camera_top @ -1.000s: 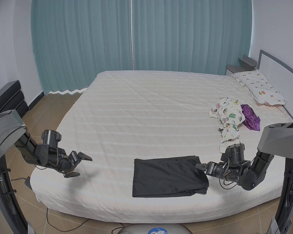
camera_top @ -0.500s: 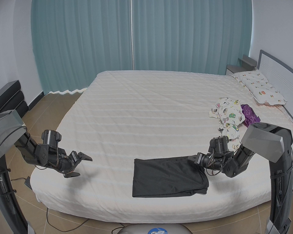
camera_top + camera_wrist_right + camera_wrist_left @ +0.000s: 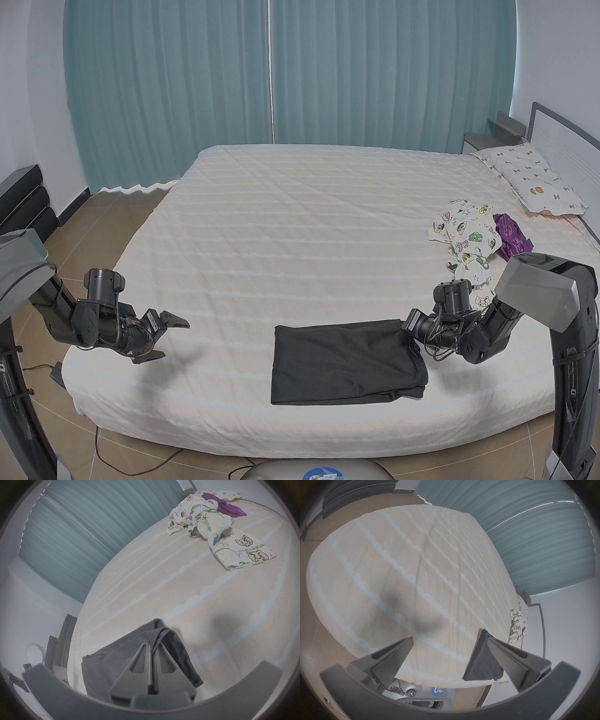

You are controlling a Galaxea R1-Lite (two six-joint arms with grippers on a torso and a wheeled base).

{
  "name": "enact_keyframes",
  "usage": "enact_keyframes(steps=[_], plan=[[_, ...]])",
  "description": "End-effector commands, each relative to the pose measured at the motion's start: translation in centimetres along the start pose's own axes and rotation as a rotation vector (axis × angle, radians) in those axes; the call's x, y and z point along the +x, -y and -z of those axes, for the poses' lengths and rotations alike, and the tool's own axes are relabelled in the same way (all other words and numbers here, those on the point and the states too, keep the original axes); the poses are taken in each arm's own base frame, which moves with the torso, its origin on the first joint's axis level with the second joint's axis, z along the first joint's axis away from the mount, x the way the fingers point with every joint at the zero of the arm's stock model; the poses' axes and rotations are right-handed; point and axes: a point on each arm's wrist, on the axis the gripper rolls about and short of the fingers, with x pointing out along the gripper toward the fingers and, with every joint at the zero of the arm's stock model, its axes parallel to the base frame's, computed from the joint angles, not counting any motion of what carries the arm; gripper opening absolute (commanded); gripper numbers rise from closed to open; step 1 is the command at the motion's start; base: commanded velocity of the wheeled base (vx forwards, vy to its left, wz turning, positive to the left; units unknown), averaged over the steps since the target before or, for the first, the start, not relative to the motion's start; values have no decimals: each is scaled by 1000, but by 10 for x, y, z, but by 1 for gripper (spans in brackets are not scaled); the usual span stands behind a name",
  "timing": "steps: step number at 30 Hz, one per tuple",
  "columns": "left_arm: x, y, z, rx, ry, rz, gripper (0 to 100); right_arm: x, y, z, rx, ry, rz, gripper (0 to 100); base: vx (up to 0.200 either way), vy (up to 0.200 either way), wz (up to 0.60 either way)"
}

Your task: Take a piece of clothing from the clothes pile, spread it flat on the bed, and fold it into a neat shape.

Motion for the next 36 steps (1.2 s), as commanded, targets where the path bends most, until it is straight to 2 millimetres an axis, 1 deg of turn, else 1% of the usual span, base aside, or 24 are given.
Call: enact_keyframes(steps=[1, 9, 10, 17, 22, 24, 26, 27, 28, 29, 33, 35, 36], plan=[[1, -2, 2, -4, -2, -7, 100, -7, 1, -2, 4, 18, -8, 0, 0, 0, 0], [1, -2, 2, -4, -2, -7, 100, -11, 8, 5, 5, 2, 10, 0, 0, 0, 0], [1, -2, 2, -4, -2, -7, 100, -11, 9, 4, 6, 3, 11, 100, 0, 0, 0], [1, -2, 2, -4, -2, -7, 100, -11, 13, 1, 31, 14, 20, 100, 0, 0, 0], [1, -2, 2, -6, -2, -7, 100, -21, 13, 0, 53, 20, 5, 100, 0, 0, 0], [1, -2, 2, -6, -4, -8, 100, -29, 18, 8, 37, -16, -4, 100, 0, 0, 0], [1, -2, 2, -6, -4, -8, 100, -32, 22, 14, 0, -54, -7, 100, 0, 0, 0], [1, -2, 2, -6, -4, -8, 100, -32, 22, 14, 0, -54, -7, 100, 0, 0, 0], [1, -2, 2, -6, -2, -7, 100, -35, 27, 23, -55, -104, -15, 100, 0, 0, 0], [1, -2, 2, -6, -2, -7, 100, -37, 29, 27, -73, -127, -21, 100, 0, 0, 0], [1, -2, 2, -6, -2, -7, 100, -42, 32, 32, -103, -158, -24, 100, 0, 0, 0], [1, -2, 2, -5, -4, -8, 100, -51, 33, 32, -105, -167, -22, 100, 0, 0, 0], [1, -2, 2, -4, -2, -7, 100, -58, 34, 32, -113, -183, -32, 100, 0, 0, 0]])
